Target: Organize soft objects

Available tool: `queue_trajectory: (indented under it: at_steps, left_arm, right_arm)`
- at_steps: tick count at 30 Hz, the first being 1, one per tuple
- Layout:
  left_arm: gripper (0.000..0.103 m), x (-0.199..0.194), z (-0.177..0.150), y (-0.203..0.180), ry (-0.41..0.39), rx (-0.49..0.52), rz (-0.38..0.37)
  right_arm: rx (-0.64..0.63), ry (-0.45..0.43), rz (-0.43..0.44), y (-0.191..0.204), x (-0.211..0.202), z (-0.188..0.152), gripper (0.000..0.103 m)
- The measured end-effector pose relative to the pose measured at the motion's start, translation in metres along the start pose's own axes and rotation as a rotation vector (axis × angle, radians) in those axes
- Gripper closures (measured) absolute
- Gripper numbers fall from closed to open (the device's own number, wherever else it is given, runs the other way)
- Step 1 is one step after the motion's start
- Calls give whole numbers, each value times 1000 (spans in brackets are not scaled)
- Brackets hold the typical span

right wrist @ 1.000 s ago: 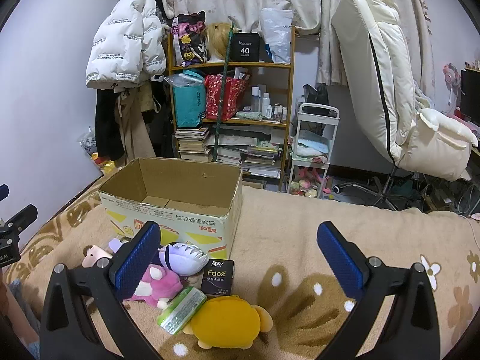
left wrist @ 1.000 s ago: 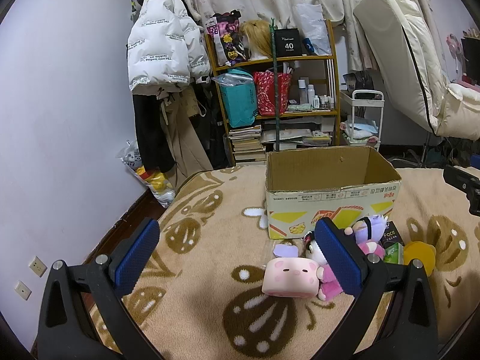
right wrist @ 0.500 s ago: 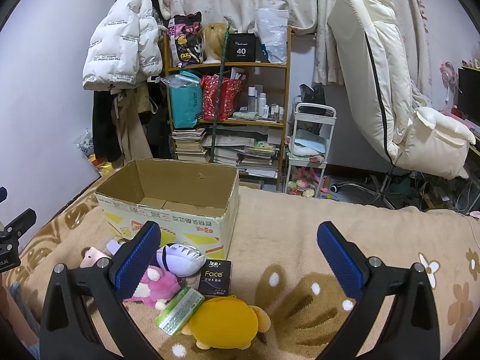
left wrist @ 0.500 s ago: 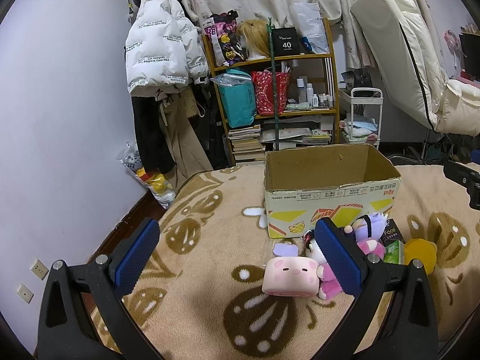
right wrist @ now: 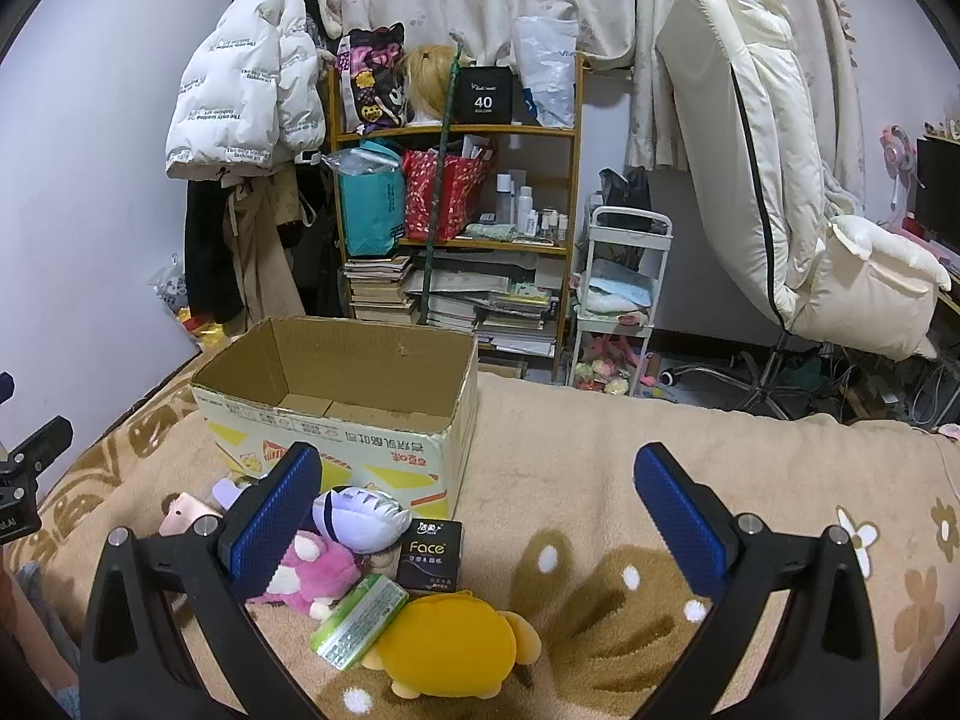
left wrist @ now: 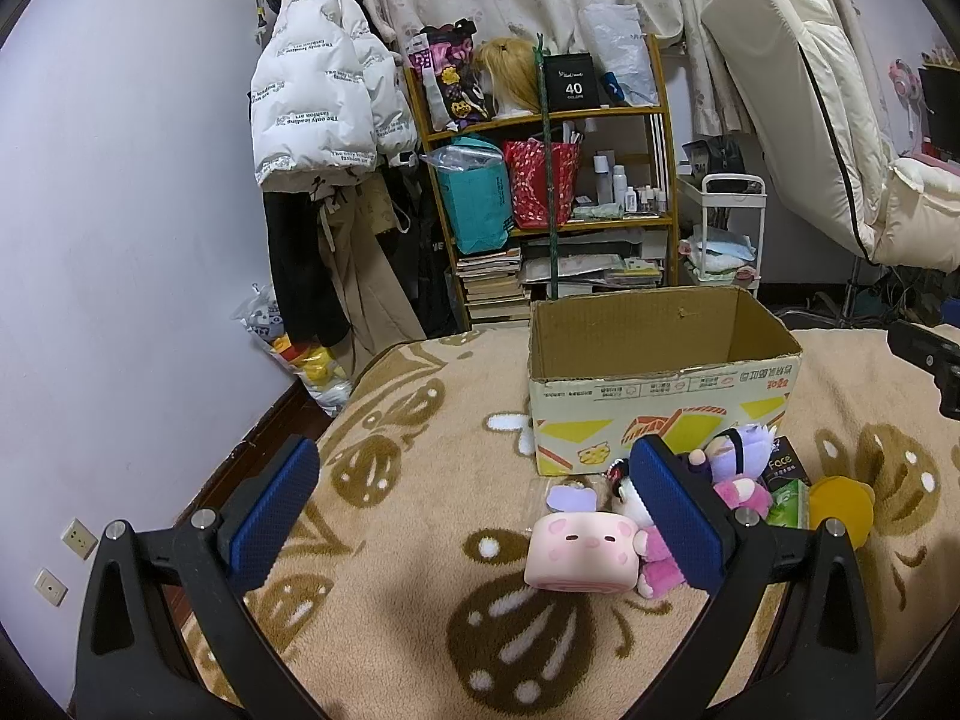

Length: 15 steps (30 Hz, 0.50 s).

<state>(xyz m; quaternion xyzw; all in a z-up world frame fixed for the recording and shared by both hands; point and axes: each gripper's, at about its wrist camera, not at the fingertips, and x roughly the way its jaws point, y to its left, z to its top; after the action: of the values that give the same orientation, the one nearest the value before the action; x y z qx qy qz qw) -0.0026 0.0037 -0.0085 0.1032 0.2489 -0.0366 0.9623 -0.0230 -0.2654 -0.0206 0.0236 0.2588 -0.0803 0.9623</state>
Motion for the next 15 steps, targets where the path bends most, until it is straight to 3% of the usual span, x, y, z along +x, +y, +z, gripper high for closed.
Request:
queue_trajectory:
  at_steps: [15]
  left_arm:
    - [1, 5, -1, 0, 25, 10, 15]
  right_arm:
    - [-3, 5, -3, 3, -1, 1, 0]
